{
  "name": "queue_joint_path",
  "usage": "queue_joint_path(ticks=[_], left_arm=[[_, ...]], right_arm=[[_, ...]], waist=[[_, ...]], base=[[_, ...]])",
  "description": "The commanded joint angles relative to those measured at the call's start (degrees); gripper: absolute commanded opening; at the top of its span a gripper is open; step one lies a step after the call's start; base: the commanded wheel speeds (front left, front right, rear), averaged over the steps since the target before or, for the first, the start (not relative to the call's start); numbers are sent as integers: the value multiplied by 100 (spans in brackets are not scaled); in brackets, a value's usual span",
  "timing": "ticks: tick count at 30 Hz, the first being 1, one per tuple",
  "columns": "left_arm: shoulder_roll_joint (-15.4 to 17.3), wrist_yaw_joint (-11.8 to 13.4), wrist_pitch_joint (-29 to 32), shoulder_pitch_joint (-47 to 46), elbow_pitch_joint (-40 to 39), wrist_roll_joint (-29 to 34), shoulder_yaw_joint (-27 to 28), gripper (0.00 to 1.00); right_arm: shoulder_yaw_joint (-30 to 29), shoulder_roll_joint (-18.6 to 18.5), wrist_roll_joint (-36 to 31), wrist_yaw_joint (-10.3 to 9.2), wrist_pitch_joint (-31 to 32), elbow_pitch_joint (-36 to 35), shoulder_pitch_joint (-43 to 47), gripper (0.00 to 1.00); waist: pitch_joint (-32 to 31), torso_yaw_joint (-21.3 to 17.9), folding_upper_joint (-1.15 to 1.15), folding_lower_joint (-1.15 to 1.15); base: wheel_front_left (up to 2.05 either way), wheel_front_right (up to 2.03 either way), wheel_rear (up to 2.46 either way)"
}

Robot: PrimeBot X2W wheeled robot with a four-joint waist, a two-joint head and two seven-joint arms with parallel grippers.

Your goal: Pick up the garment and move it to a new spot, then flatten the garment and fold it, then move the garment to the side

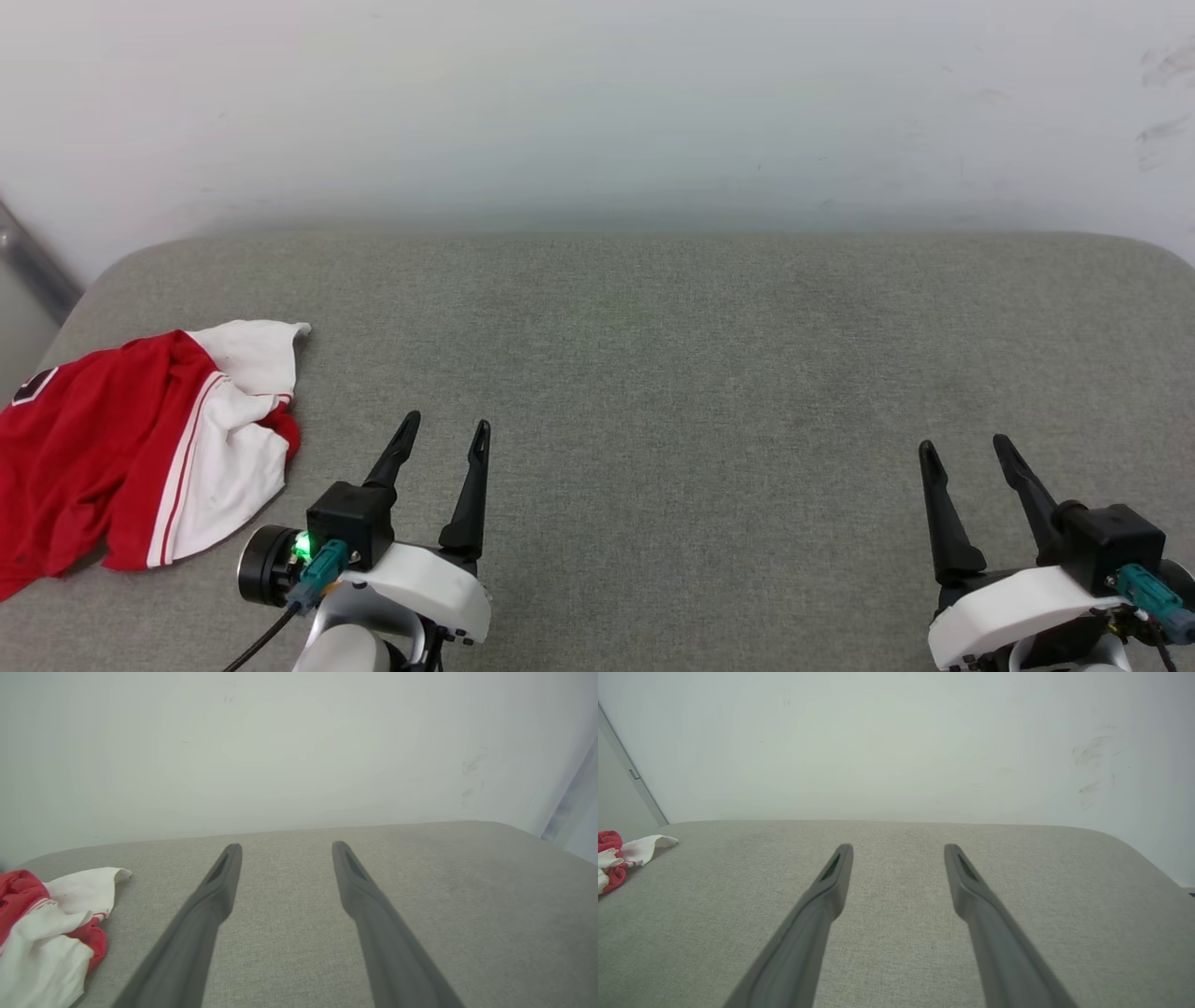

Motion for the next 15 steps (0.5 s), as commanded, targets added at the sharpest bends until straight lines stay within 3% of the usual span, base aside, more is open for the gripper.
queue_joint_path(ticks=[1, 15], left_arm=[[9, 18, -45, -76, 6, 87, -18, 100], [-9, 30, -107, -96, 143, 242, 17, 100]], right_arm=[[-8, 6, -77, -2, -38, -26, 30, 100], [-30, 6, -193, -2, -111, 53, 35, 100]], waist=[[-1, 2, 0, 0], [-15, 53, 0, 0]], base=[[0, 0, 0], [0, 0, 0]])
